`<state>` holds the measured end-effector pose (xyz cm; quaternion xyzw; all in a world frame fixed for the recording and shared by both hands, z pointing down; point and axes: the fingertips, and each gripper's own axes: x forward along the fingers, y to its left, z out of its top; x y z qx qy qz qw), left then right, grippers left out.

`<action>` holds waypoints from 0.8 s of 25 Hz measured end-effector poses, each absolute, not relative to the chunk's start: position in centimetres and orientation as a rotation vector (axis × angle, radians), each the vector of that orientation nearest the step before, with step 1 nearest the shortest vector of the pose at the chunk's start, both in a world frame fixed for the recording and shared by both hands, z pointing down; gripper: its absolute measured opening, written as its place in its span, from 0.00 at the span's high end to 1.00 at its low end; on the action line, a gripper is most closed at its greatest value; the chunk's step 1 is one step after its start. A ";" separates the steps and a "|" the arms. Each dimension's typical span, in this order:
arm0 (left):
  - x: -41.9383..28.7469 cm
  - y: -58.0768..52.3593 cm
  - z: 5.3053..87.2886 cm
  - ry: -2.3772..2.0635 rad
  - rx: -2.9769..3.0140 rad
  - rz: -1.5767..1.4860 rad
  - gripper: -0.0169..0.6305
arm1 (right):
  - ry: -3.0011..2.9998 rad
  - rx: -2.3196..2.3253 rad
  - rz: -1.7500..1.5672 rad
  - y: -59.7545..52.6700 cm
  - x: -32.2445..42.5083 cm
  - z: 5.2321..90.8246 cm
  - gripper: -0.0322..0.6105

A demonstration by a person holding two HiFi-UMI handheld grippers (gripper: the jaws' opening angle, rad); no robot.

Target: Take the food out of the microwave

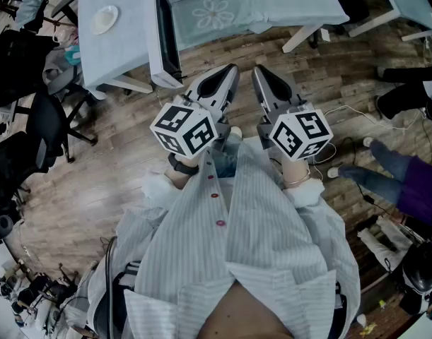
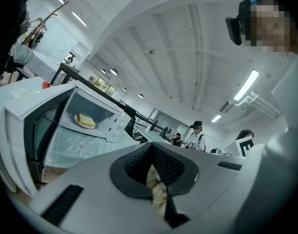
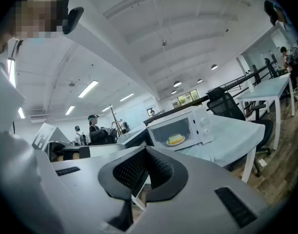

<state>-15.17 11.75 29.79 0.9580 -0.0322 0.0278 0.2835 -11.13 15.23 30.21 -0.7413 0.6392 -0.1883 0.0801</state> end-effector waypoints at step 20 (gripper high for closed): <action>-13.5 13.7 28.8 -0.143 2.572 0.016 0.96 | 1.935 -2.173 -0.530 17.7 -9.5 29.6 0.90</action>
